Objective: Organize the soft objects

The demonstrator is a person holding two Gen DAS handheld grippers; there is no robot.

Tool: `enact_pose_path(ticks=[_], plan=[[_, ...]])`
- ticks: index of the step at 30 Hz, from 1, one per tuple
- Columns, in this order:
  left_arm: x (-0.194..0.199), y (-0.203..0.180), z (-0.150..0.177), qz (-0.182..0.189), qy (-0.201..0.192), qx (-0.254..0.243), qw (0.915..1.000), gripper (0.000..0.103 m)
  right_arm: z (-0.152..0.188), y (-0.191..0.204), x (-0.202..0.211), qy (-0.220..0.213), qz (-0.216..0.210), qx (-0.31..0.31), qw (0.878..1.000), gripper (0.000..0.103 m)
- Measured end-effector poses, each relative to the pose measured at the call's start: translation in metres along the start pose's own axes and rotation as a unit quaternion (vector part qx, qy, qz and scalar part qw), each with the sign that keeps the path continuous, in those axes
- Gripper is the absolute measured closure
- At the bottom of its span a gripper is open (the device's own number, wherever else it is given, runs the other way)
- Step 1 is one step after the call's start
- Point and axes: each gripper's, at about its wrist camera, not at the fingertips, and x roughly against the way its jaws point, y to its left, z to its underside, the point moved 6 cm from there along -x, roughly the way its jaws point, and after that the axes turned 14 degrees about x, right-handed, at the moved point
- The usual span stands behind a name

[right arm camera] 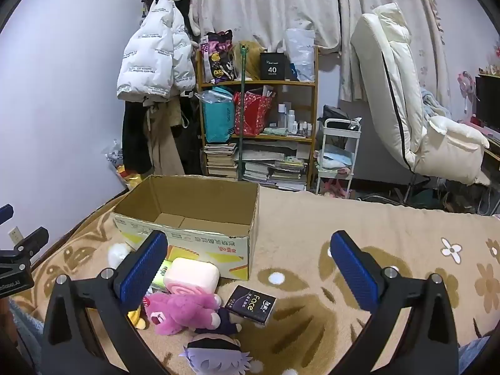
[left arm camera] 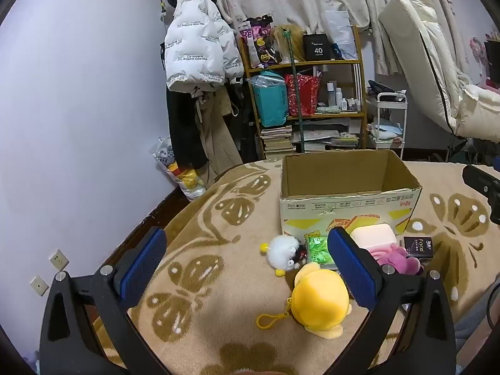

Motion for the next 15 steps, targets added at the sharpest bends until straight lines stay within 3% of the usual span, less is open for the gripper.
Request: enact_pose_path(ticks=[15], plan=[[0.004, -0.007, 0.001, -0.001, -0.010, -0.008, 0.9999, 0.001, -0.002, -0.001, 0.001, -0.001, -0.002, -0.003, 1.000, 0.000]])
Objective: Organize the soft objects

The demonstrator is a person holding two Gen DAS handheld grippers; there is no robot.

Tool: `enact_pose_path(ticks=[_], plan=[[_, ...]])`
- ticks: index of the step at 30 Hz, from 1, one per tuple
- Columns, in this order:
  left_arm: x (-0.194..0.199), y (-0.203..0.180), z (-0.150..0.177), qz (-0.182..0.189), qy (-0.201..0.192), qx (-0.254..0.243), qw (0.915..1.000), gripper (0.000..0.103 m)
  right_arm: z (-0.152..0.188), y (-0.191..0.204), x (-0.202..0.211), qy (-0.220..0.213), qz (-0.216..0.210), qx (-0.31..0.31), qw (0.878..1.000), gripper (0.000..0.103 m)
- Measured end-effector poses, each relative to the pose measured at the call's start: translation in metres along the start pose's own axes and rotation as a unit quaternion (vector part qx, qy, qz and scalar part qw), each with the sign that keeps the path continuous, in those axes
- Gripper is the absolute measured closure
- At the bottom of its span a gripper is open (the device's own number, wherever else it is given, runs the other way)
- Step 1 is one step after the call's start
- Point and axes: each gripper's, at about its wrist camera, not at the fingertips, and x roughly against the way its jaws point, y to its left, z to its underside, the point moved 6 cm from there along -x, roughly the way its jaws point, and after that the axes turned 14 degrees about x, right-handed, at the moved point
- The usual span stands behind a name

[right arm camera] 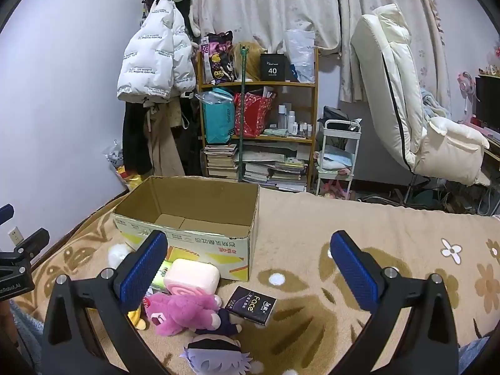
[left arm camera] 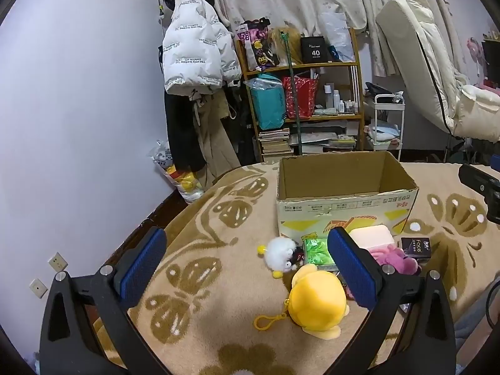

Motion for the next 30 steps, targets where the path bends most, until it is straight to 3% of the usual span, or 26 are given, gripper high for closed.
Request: enact_pose_path(ticks=[30], plan=[[0.0004, 0.0009, 0.0008, 0.000, -0.001, -0.001, 1.0000, 0.001, 0.0009, 0.0019, -0.0023, 0.001, -0.001, -0.001, 1.000, 0.000]])
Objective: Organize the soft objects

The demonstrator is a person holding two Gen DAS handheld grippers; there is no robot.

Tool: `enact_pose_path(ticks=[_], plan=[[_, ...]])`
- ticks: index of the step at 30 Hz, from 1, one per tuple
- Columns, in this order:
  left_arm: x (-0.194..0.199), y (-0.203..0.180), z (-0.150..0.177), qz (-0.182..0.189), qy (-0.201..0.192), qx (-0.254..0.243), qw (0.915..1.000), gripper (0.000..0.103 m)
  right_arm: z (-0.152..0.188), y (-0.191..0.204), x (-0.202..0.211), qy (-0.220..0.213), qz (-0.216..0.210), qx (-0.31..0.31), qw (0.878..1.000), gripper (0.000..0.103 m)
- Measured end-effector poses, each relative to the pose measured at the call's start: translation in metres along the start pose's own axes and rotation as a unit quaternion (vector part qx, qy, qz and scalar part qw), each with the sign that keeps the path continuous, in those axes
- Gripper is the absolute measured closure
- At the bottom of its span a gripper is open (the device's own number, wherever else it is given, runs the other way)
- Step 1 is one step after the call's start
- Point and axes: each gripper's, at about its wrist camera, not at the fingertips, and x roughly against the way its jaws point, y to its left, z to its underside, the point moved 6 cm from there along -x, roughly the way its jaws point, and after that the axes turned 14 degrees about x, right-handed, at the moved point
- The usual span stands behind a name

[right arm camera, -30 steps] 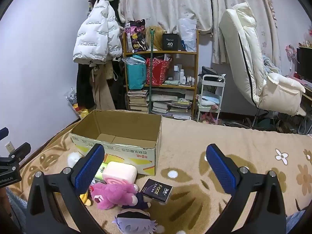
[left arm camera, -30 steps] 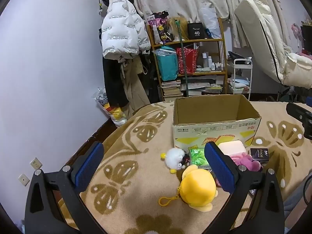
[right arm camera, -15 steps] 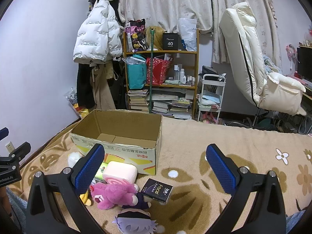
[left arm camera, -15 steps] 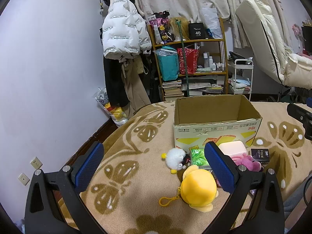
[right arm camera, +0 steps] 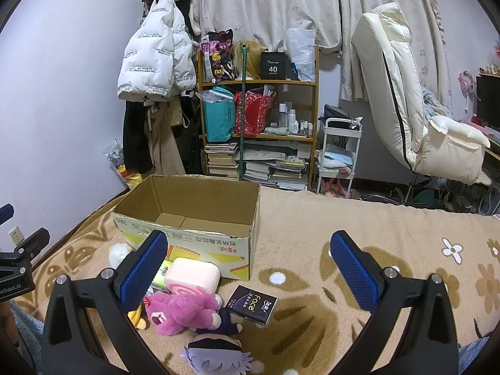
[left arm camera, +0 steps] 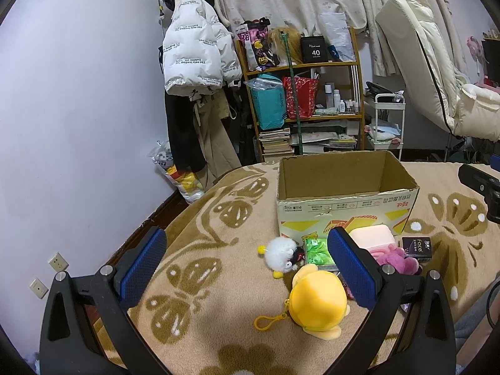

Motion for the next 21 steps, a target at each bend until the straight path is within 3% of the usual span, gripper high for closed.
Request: enact_pose_path(ticks=[21], plan=[[0.0020, 0.0017, -0.0015, -0.004, -0.003, 0.002, 1.0000, 0.001, 0.0006, -0.0006, 0.0004, 0.000, 0.002, -0.002, 1.000, 0.000]])
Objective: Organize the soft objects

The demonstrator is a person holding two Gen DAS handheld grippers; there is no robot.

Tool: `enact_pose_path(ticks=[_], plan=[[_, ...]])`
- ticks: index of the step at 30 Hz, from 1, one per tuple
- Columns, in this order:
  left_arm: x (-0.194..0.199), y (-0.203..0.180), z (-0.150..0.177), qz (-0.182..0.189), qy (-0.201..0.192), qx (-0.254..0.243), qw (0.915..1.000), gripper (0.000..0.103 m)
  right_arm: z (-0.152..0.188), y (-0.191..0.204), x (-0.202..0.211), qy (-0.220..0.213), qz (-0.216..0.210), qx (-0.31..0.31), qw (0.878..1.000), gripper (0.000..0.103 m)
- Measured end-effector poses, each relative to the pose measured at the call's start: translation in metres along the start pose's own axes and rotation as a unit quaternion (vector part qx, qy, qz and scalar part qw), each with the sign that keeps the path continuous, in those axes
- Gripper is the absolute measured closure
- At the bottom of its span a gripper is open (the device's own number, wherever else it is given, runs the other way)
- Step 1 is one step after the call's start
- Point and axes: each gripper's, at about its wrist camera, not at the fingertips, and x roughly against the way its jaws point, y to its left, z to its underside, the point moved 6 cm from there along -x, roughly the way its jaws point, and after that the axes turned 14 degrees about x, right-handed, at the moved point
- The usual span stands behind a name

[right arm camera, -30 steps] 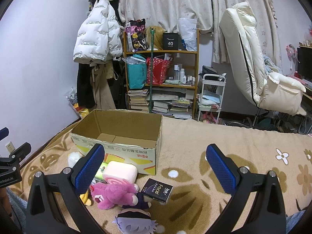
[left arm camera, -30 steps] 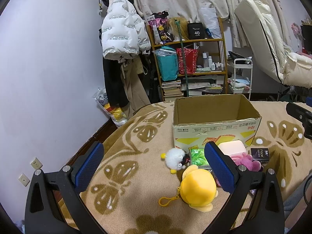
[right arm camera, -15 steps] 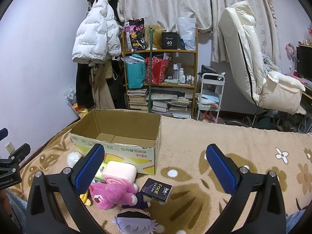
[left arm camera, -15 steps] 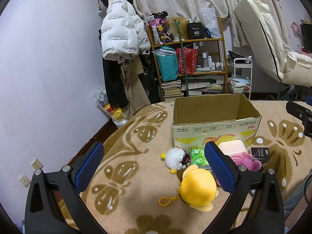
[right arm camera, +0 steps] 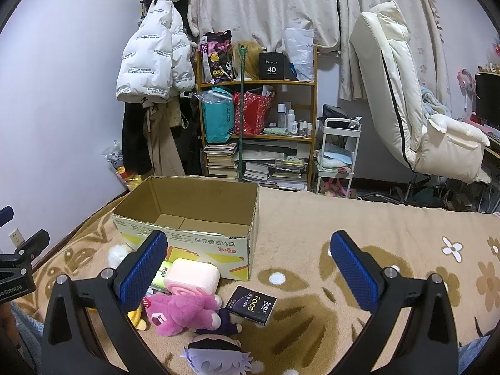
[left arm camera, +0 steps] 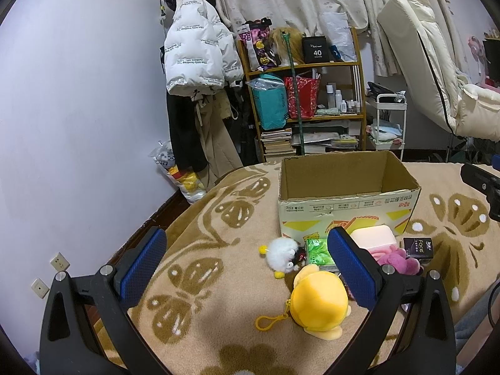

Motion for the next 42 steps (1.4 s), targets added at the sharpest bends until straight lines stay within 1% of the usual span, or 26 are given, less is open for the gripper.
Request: enact_pose_path(ticks=[42], plan=[[-0.0013, 0.0030, -0.0006, -0.002, 0.004, -0.002, 1.0000, 0.001, 0.0002, 0.0013, -0.0002, 0.000, 0.000, -0.001, 1.000, 0.000]])
